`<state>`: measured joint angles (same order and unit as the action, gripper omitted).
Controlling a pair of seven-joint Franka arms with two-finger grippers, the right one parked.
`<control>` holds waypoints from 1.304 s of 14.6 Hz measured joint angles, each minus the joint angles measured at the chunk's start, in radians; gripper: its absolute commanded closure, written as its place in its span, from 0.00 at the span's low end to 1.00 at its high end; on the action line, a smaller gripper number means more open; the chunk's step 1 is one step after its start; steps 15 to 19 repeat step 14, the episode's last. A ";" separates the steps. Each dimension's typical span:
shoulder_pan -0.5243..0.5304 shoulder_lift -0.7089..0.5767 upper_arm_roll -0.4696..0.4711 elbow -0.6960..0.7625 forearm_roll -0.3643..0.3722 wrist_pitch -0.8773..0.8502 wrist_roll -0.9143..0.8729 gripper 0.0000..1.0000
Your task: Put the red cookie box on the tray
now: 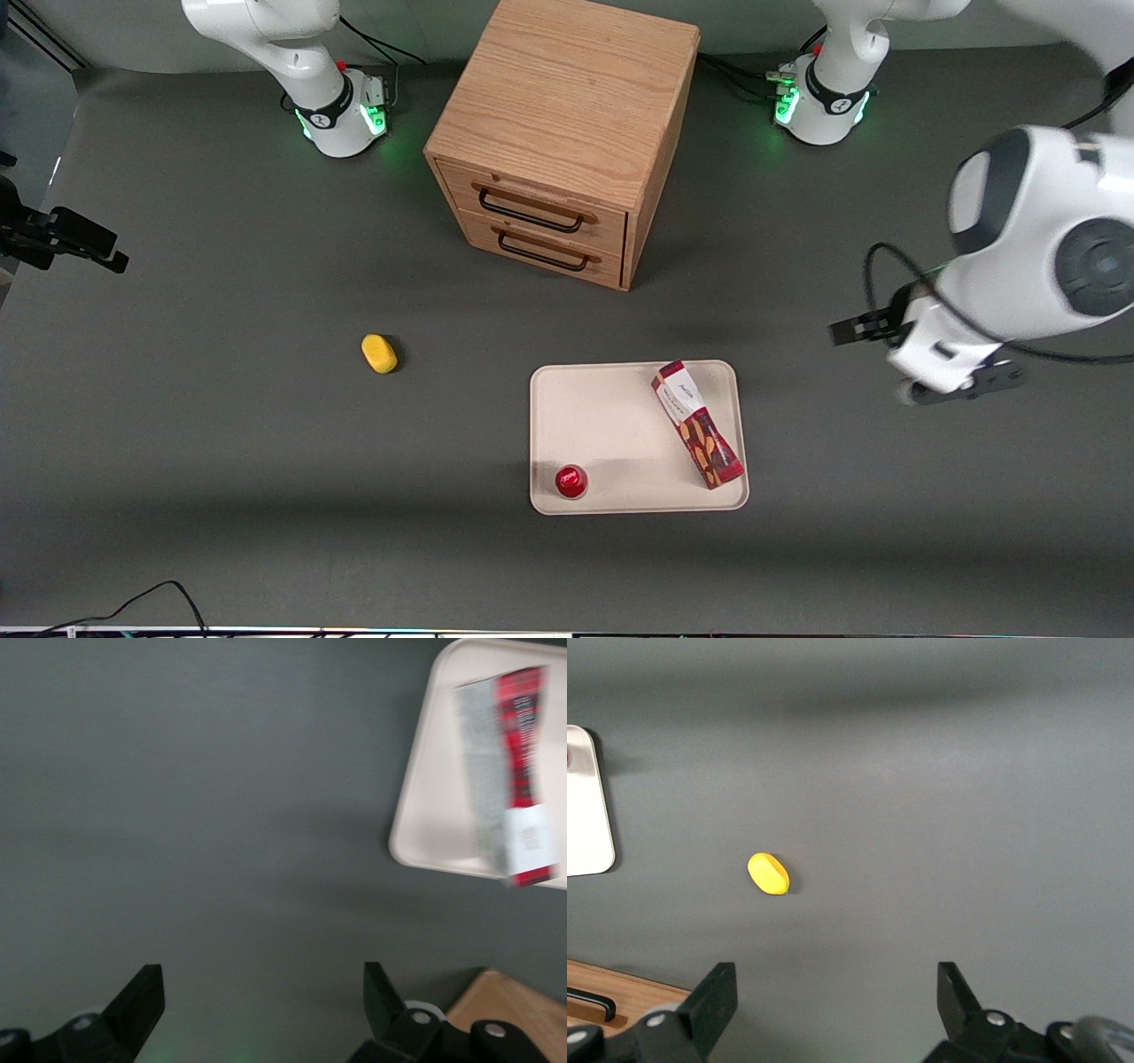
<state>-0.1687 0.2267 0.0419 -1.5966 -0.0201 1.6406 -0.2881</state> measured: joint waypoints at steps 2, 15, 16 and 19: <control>0.003 -0.118 0.092 -0.175 0.015 0.082 0.139 0.00; -0.014 -0.431 0.161 -0.215 0.068 -0.138 0.261 0.00; -0.014 -0.431 0.161 -0.215 0.068 -0.138 0.261 0.00; -0.014 -0.431 0.161 -0.215 0.068 -0.138 0.261 0.00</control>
